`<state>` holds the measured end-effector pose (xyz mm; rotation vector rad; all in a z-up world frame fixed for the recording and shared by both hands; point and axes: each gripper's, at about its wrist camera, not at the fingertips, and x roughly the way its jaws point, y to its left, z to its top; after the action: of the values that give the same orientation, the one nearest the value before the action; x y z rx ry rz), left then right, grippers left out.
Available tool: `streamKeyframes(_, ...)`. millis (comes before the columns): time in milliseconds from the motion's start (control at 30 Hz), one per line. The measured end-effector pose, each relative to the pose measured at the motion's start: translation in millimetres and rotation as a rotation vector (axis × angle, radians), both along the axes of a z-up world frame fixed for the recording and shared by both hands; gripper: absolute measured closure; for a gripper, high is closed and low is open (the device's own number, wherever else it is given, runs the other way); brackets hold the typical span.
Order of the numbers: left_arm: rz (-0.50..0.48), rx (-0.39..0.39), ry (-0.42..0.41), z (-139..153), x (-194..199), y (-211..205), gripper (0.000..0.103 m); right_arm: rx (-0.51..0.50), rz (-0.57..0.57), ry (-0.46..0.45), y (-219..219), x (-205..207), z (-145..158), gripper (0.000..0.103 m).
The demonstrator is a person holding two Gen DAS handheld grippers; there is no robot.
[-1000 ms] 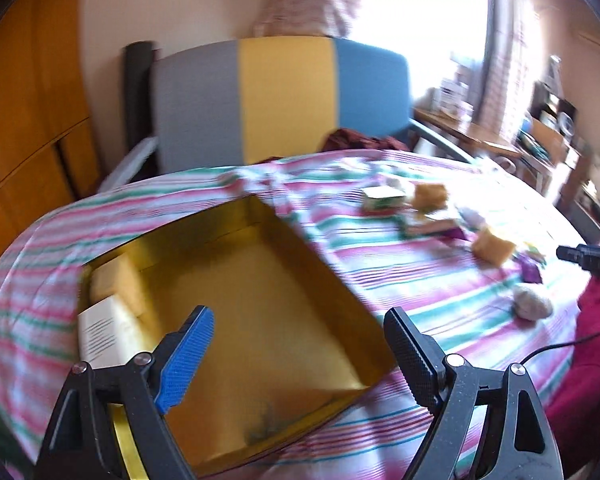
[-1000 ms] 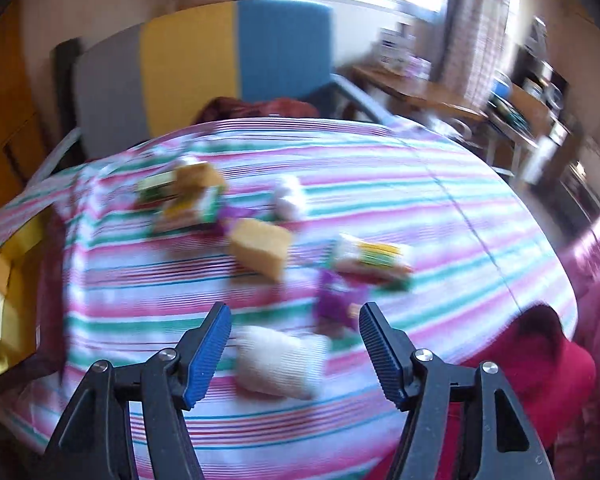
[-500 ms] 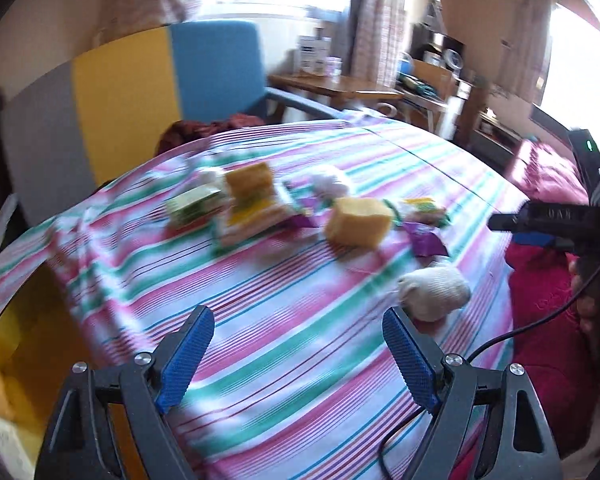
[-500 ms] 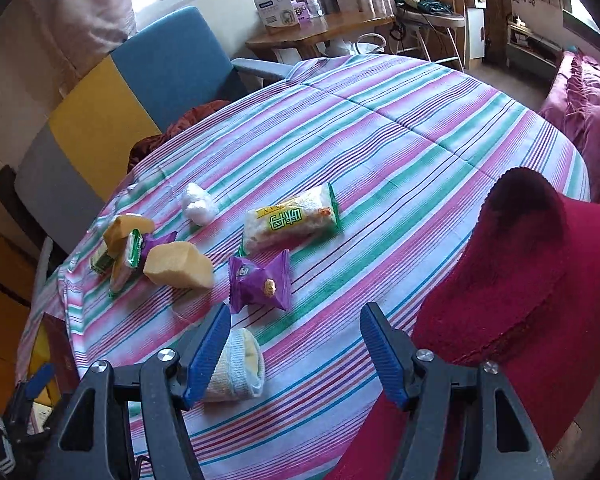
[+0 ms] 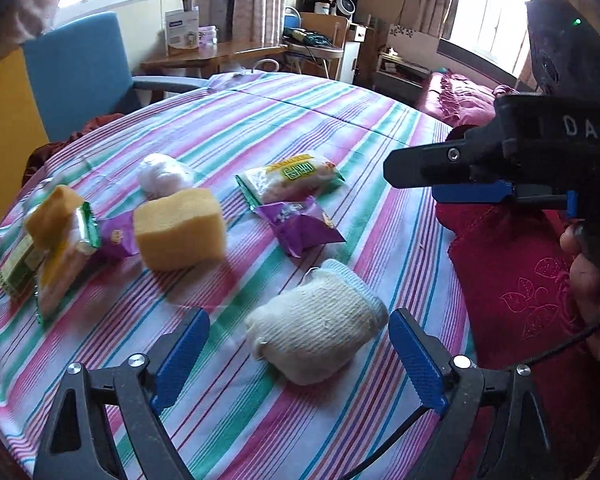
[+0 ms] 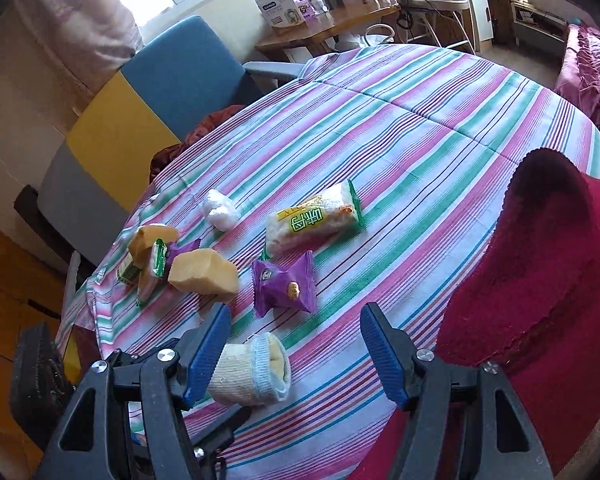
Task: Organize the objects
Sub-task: 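Move both tools back to the items and grasp the white sock with the left gripper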
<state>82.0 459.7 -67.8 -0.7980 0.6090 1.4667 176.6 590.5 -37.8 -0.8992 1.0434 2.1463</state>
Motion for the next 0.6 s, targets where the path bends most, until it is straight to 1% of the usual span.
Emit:
streamKeyframes(100, -0.010, -0.018, -0.007, -11, 0, 12, 0.010, -0.004, 0.000, 0.005, 1, 0, 0, 0.035)
streamKeyframes(133, -0.007, -0.030, -0.030, -15, -2, 15, 0.013, -0.004, 0.000, 0.005, 1, 0, 0, 0.035)
streamKeyframes(200, -0.003, -0.042, -0.094, -22, -5, 16, 0.027, -0.005, 0.000, 0.005, 1, 0, -1, 0.035)
streamKeyframes(267, 0.029, -0.017, -0.125, -21, -8, 8, 0.030, -0.004, -0.001, 0.004, 0, 0, -1, 0.035)
streamKeyframes(333, 0.066, -0.004, -0.141, -19, -12, -6, 0.031, -0.003, 0.001, -0.011, 0, -2, -1, 0.035)
streamKeyframes(433, 0.149, 0.005, -0.139, -18, -25, -37, 0.031, 0.002, 0.007, -0.054, 0, -7, -3, 0.035)
streamKeyframes(533, 0.245, 0.020, -0.107, -19, -38, -74, 0.031, 0.008, 0.015, -0.120, -2, -15, -6, 0.035)
streamKeyframes(600, 0.276, 0.028, -0.077, -19, -43, -96, 0.030, 0.020, 0.024, -0.167, -3, -20, -8, 0.035)
